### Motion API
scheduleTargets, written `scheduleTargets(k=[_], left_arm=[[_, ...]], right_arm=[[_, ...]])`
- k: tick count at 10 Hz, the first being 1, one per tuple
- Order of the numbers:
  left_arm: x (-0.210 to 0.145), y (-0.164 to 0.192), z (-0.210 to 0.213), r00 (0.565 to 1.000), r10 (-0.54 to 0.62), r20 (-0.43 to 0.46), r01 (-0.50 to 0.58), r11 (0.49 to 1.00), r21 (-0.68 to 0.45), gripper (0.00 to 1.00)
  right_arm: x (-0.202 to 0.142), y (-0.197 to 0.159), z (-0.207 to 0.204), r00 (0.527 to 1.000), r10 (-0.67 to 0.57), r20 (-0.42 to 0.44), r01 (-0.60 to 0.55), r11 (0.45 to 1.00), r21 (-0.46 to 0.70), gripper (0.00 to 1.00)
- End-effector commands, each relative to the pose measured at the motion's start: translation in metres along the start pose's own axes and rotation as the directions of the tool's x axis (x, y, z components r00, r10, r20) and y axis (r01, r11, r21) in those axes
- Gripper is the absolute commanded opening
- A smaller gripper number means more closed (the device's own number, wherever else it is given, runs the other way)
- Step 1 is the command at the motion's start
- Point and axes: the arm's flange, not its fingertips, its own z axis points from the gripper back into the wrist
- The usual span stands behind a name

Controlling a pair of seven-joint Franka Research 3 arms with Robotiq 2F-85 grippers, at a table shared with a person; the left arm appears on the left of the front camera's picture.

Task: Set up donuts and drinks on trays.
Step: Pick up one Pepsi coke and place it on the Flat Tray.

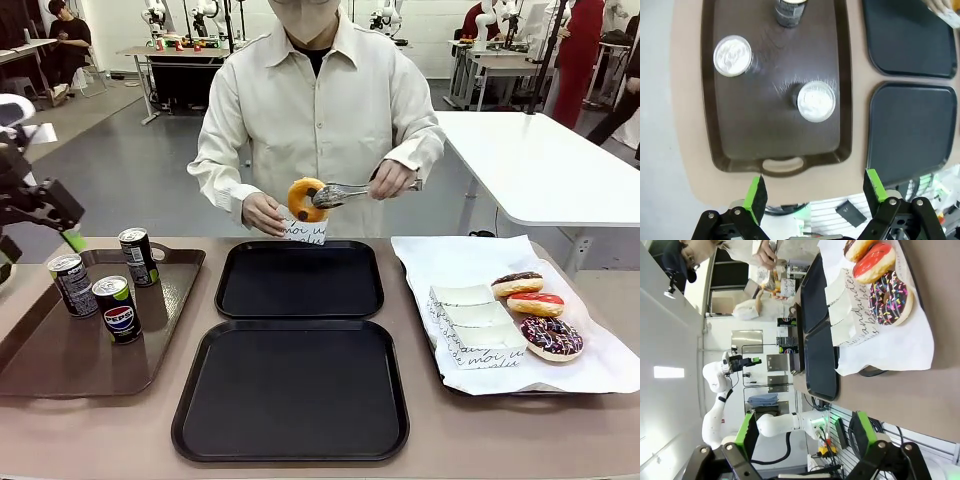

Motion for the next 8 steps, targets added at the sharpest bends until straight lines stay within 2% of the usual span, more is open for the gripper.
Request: scheduleTargets(k=[1, 6, 8], left_arm=[[0.033, -0.019, -0.025, 1.0, -0.01, -0.02, 0.011, 0.996, 0.089, 1.0], [0.043, -0.026, -0.088, 0.998, -0.044, -0.039, 0.05, 0.984, 0.168, 1.0], [0.049, -0.029, -0.105, 0.998, -0.035, -0.045, 0.041, 0.988, 0.147, 1.0]], right_arm=[[0.0, 0.0, -0.001, 1.0, 0.014, 0.0, -0.014, 1.0, 0.009, 1.0], [0.0, 0.0, -0.001, 1.0, 0.014, 0.0, -0.014, 1.0, 0.009, 1.0], [0.0, 0.0, -0.001, 1.0, 0.014, 0.0, -0.014, 1.0, 0.009, 1.0]])
